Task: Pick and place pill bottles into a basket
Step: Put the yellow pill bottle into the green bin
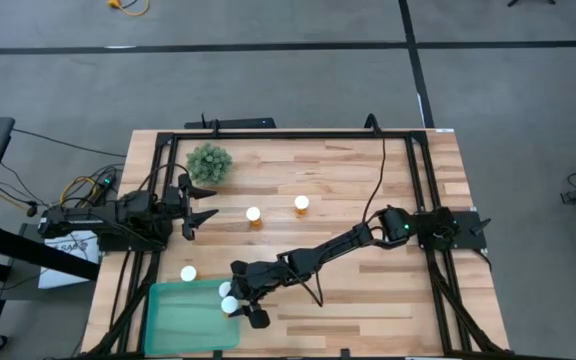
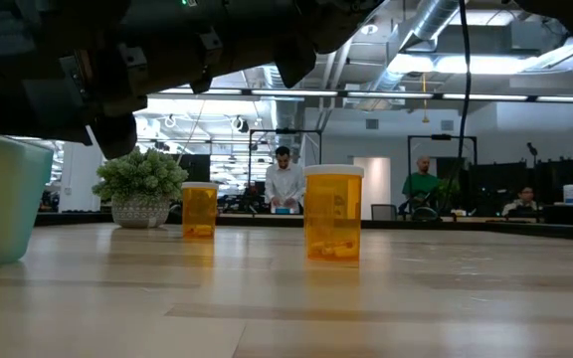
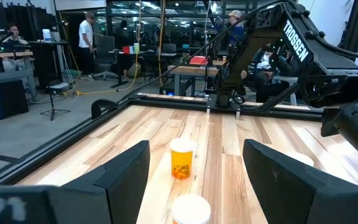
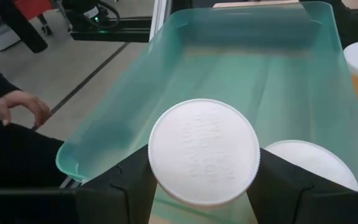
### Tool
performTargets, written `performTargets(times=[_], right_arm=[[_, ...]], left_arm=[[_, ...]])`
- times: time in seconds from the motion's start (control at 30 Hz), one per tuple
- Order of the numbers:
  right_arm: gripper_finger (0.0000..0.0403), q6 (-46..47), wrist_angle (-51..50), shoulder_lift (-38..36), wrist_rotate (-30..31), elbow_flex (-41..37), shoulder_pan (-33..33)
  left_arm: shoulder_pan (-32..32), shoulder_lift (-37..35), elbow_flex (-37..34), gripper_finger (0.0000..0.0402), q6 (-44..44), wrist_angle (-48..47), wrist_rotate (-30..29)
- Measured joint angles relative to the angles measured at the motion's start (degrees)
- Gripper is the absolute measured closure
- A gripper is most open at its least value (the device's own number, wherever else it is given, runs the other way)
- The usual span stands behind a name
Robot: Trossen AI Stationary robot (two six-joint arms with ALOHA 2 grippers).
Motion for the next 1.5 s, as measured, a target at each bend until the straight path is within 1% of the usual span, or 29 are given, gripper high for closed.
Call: performTargets(times=[0.43,0.7,0.8,0.87,0.97,1.07,1.13,1.3,1.37,1.5], right_arm=[[0.0162,-1.36,0.08,0.0,0.14,0.0,-0.19],[0.0158,-1.97,2.08,0.0,0.21,0.02,-0.49],[0.0158,-4.24,-0.13,-0.09,-0.12,2.06,-0.76],[0.0158,-6.31,-5.54,-1.05,-1.6,4.42,-1.14],[0.0158,-8.78,-18.37,-4.03,-2.14,7.62,-1.68],[0.0158,-10.55,-29.85,-7.56,-1.77,7.9,-2.08],[0.0158,-11.86,-36.28,-9.59,0.02,7.7,-1.89],[0.0158,-12.94,-50.35,-15.29,7.8,5.9,-0.07],[0.0158,-12.86,-52.71,-17.14,9.54,4.12,0.64],[0.0158,-11.1,-52.33,-22.56,11.58,-2.52,1.33]], left_arm=[[0.01,0.0,0.01,0.0153,0.12,0.02,0.0],[-0.01,-0.02,0.0,0.0153,0.06,0.01,0.0],[0.01,-0.02,-0.01,0.0153,-0.18,0.0,0.0],[-0.01,-0.01,0.01,0.0153,0.11,0.0,0.0],[0.0,-0.02,-0.01,0.0153,-0.17,0.01,0.0],[-0.01,0.0,-0.01,0.0153,-0.07,0.0,0.0],[0.01,0.0,0.01,0.0153,0.12,0.0,0.0],[-0.01,0.0,0.0,0.0153,-0.11,0.01,0.0],[-0.01,0.0,-0.01,0.0153,0.13,0.0,0.0],[-0.01,0.0,-0.01,0.0153,-0.19,0.0,0.0]])
